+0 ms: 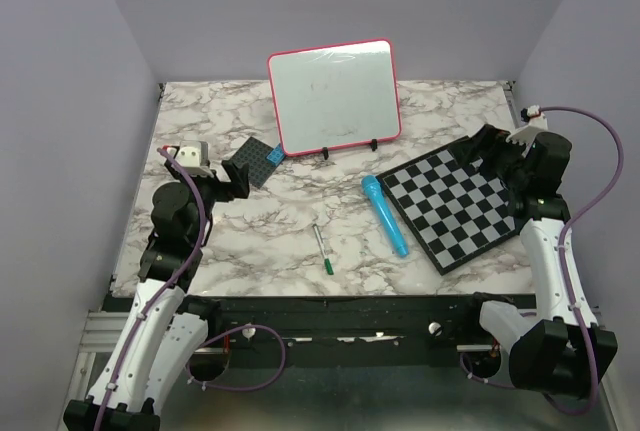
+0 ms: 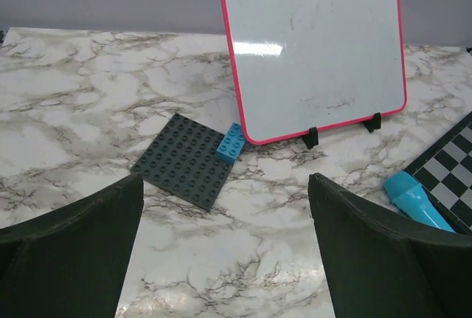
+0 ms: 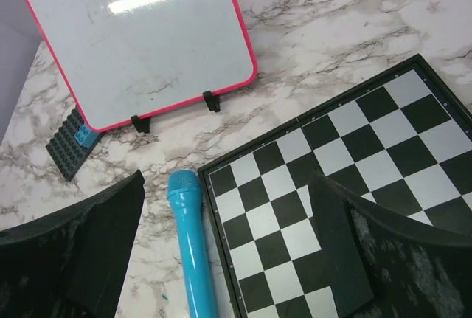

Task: Write a sentence on the whiteboard
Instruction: Open the whiteboard marker at the center of the board.

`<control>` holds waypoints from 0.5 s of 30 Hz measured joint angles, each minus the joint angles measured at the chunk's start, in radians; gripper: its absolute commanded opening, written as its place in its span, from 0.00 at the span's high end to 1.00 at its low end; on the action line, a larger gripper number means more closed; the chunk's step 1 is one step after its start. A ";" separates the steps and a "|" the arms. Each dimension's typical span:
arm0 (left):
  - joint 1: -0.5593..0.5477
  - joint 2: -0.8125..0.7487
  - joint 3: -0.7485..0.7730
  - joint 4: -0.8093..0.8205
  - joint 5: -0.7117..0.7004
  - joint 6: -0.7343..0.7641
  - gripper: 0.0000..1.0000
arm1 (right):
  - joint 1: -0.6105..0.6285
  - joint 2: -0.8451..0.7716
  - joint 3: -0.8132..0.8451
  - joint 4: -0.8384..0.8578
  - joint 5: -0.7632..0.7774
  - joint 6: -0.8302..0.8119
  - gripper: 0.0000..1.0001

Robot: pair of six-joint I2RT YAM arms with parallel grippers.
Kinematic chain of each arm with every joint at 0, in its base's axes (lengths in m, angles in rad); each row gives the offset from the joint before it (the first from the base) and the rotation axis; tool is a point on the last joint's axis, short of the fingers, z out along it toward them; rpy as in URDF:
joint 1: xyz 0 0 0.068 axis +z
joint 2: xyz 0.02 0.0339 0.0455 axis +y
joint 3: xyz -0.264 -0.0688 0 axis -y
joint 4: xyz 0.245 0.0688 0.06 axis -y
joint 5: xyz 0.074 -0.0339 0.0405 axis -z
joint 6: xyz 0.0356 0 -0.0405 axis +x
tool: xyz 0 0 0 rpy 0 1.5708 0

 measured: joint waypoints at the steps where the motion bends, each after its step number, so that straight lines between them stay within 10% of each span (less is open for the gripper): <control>1: 0.000 0.003 0.000 0.001 0.015 -0.002 0.01 | 0.000 0.000 0.000 0.002 -0.007 -0.001 0.00; 15: -0.007 0.082 0.010 -0.036 0.175 -0.210 0.01 | 0.000 -0.028 -0.056 0.051 -0.429 -0.255 0.00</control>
